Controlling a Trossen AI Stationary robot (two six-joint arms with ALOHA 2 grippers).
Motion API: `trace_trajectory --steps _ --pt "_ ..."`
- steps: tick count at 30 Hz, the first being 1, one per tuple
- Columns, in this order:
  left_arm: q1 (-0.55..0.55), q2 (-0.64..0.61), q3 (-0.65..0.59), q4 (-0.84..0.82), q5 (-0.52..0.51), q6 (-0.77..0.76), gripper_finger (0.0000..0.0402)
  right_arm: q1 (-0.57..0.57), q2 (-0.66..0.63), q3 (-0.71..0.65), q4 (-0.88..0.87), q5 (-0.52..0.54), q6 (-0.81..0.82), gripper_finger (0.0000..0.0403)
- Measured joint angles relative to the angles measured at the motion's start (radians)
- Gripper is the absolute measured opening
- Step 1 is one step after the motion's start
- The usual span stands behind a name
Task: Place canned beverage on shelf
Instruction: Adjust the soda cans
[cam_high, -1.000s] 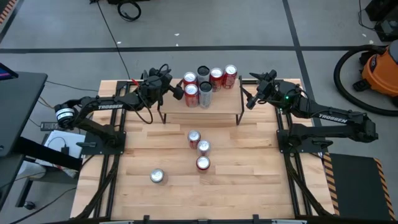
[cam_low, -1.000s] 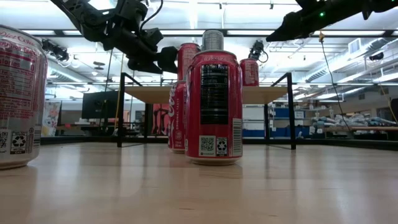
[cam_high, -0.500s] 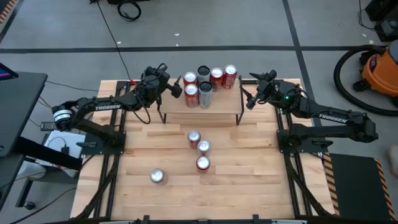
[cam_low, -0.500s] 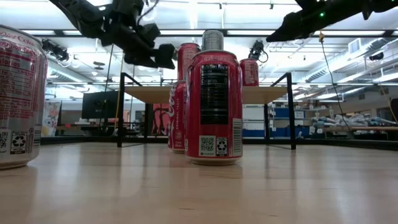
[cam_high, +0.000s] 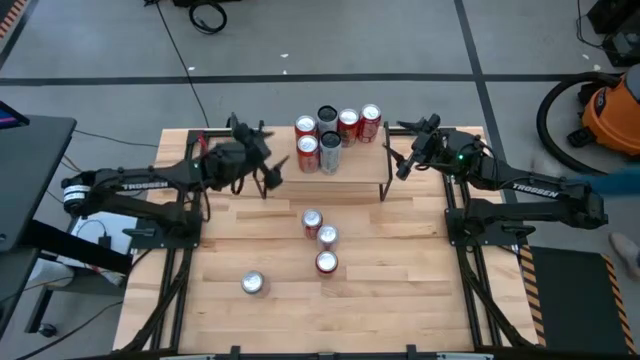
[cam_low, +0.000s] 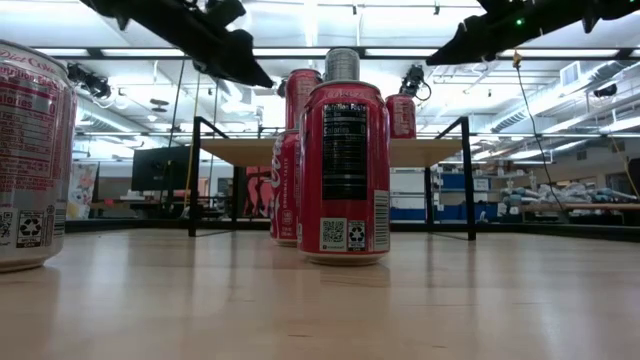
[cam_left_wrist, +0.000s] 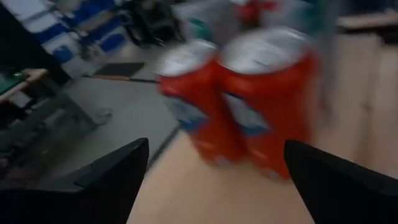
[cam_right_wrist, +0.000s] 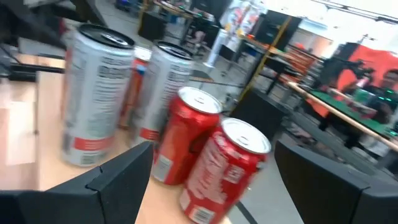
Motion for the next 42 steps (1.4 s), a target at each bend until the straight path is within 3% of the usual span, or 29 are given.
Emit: trace_trajectory --steps 9,15,19,24,29,35,42 --pt "-0.341 0.002 0.000 -0.117 -0.329 -0.061 0.0384 0.077 0.000 0.000 0.006 0.039 0.044 0.0347" --pt "-0.452 0.002 0.000 -0.120 -0.354 -0.163 0.0384 0.213 0.014 0.000 0.018 0.177 0.075 0.0347" --pt "-0.515 0.002 0.010 -0.073 -0.355 -0.217 0.0377 0.349 0.061 0.000 0.010 0.346 0.064 0.0347" --pt "-0.584 0.003 0.137 -0.240 -0.330 -0.340 0.0344 0.502 0.097 0.000 0.042 0.472 0.062 0.0347" --pt "-0.628 0.003 0.228 -0.380 -0.297 -0.490 0.0326 0.628 0.101 0.000 0.088 0.543 0.075 0.0347" --pt "-0.622 0.063 0.227 -0.437 -0.250 -0.606 0.0324 0.736 0.121 0.000 0.118 0.627 0.130 0.0347" --pt "-0.600 0.200 0.228 -0.399 -0.051 -0.655 0.0324 0.813 0.178 0.000 0.122 0.686 0.167 0.0347"
